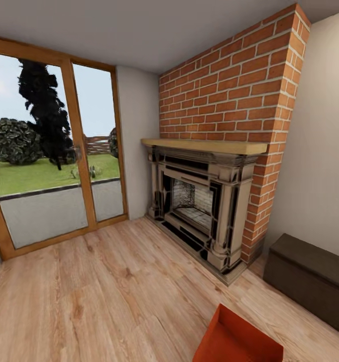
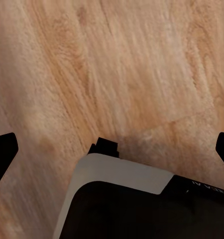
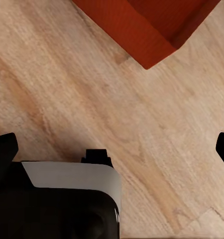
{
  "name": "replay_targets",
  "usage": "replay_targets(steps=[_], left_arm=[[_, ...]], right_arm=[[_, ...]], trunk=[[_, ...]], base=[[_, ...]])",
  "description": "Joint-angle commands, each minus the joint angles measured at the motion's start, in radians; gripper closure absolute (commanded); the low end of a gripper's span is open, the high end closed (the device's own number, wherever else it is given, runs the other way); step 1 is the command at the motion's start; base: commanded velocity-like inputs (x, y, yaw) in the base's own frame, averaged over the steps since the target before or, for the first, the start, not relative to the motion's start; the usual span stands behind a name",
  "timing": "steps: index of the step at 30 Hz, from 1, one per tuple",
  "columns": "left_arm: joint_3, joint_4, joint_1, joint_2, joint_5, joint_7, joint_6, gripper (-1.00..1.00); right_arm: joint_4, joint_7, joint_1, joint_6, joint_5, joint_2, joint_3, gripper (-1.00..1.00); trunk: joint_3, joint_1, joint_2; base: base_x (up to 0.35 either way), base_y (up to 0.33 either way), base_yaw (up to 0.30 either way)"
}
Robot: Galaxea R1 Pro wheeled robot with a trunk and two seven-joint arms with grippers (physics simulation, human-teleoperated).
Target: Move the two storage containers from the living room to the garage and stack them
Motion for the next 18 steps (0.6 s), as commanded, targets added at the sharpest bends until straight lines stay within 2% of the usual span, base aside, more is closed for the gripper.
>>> replay_targets(steps=[1, 18], left_arm=[[0.005, 0.000, 0.000, 0.000, 0.001, 0.001, -0.003, -1.00], [0.006, -0.001, 0.000, -0.001, 0.001, 0.001, -0.004, -1.00]], right_arm=[[0.003, -0.004, -0.002, -0.004, -0.004, 0.001, 0.008, -1.00], [0.003, -0.004, -0.002, -0.008, -0.006, 0.002, 0.008, -1.00]], trunk=[[-0.001, 0.000, -0.001], [-0.001, 0.000, -0.001]], base=[[0.039, 0.030, -0.280], [0.006, 0.005, -0.284]])
